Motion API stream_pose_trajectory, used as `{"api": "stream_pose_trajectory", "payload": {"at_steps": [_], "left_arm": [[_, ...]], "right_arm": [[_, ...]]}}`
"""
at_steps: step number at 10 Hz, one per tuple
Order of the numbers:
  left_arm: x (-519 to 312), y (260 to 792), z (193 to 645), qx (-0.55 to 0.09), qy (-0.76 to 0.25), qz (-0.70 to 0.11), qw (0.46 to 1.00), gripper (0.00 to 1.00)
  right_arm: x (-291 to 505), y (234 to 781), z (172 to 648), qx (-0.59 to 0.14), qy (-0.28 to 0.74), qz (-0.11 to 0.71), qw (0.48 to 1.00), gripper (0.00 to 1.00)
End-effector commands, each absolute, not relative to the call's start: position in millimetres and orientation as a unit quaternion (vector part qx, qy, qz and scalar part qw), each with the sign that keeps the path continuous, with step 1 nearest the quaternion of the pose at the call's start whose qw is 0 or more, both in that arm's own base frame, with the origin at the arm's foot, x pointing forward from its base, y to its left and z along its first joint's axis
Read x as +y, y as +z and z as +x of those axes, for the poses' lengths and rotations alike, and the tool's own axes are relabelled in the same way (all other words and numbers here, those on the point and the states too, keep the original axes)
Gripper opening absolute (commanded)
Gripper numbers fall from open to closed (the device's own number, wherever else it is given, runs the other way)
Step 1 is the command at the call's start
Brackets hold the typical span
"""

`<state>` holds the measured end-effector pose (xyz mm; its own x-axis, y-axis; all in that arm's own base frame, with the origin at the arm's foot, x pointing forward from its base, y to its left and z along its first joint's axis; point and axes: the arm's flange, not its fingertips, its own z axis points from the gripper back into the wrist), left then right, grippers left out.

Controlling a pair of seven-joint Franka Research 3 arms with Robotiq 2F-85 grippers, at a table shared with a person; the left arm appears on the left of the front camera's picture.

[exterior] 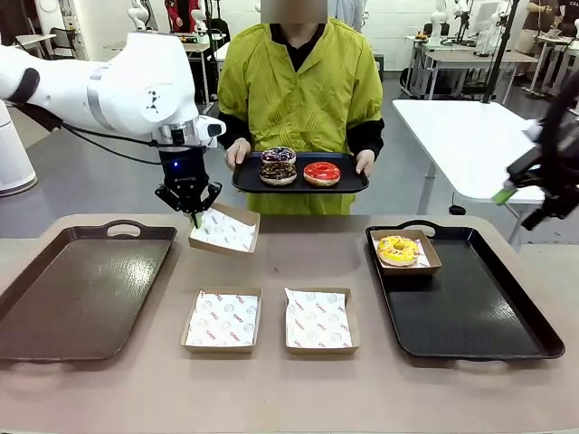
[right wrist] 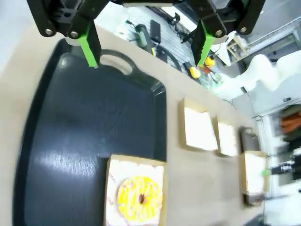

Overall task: Individually package the donuts and arrange them on the tray.
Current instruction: Place the picked Paper togo box on the Handle tray while simultaneously picking up another Paper togo box from the table with the other hand.

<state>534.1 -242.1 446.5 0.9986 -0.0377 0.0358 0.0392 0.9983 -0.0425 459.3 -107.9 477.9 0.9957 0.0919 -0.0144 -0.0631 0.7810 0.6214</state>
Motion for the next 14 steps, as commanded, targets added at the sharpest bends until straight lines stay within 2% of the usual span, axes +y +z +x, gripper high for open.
{"api": "stream_pose_trajectory", "payload": {"at_steps": [1,6,9,11,12,14], "left_arm": [[-255.1,464.1,528.4,-0.037,-0.008,0.001,0.999,0.0],[-286.4,489.1,536.8,-0.053,0.002,0.017,0.998,0.0],[-292.7,485.3,547.4,-0.04,0.009,0.031,0.999,0.0],[-284.4,483.2,540.7,-0.044,-0.007,0.011,0.999,0.0],[-284.4,483.2,540.7,-0.044,-0.007,0.011,0.999,0.0],[-284.4,483.2,540.7,-0.044,-0.007,0.011,0.999,0.0]], "right_arm": [[-141.1,470.4,432.3,-0.018,0.042,0.409,0.911,1.0],[-205.6,425.9,375.2,-0.124,-0.039,0.518,0.846,1.0],[-214.4,400.5,370.0,-0.122,-0.061,0.542,0.83,1.0],[-212.5,402.6,373.2,-0.136,-0.065,0.536,0.831,1.0],[-215.4,399.6,367.0,-0.113,-0.071,0.532,0.836,1.0],[-215.4,399.6,367.0,-0.113,-0.071,0.532,0.836,1.0]]}}
